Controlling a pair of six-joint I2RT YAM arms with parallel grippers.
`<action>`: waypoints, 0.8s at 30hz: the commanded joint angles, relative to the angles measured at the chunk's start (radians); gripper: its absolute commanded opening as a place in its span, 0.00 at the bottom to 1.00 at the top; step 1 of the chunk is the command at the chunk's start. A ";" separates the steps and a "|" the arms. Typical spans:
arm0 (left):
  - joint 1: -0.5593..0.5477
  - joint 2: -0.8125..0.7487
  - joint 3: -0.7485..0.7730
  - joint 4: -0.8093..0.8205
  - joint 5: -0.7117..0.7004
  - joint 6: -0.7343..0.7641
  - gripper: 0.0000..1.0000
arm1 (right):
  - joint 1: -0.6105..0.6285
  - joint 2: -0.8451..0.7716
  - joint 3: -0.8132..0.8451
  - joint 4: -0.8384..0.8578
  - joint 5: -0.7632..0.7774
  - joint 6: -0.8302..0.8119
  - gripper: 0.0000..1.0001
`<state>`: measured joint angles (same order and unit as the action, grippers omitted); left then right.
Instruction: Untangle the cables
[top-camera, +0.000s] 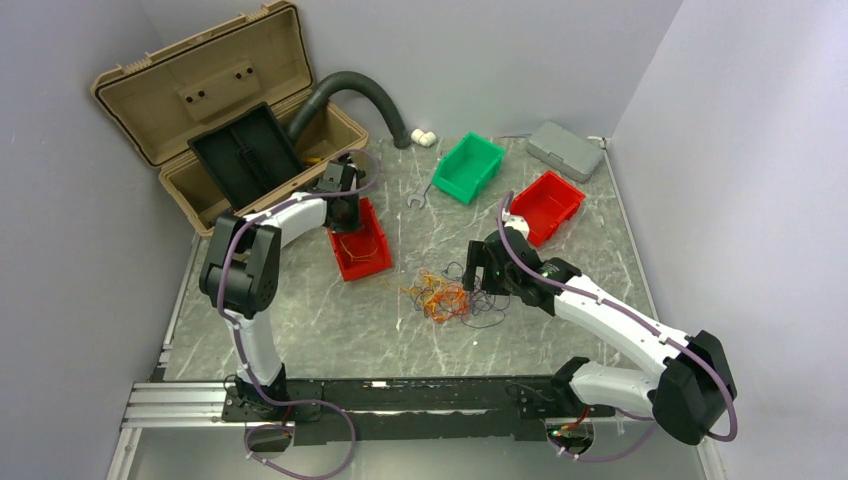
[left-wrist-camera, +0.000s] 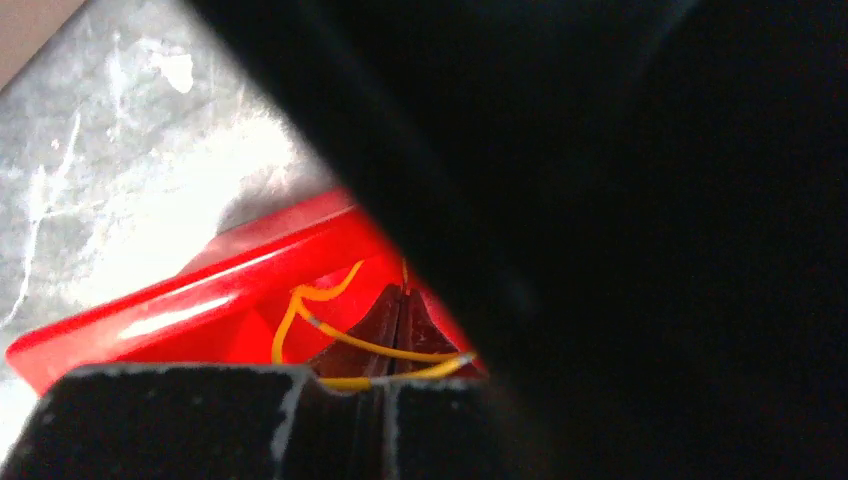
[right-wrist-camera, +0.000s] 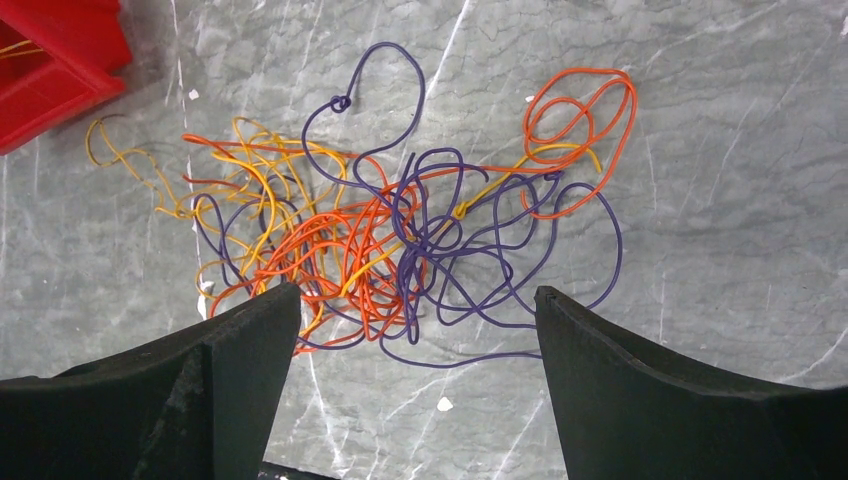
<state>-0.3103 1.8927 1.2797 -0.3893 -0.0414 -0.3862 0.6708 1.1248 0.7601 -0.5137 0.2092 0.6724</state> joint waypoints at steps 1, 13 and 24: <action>-0.009 0.036 -0.038 0.073 0.010 -0.011 0.00 | -0.006 -0.019 0.020 0.025 0.017 -0.015 0.89; -0.073 -0.099 -0.094 0.048 -0.103 0.031 0.10 | -0.039 -0.018 0.004 0.019 0.017 -0.022 0.89; -0.088 -0.245 -0.054 -0.091 -0.089 0.050 0.39 | -0.056 -0.051 -0.016 0.021 0.007 -0.025 0.89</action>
<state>-0.3988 1.6939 1.1881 -0.4088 -0.1223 -0.3534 0.6220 1.1091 0.7544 -0.5137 0.2092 0.6579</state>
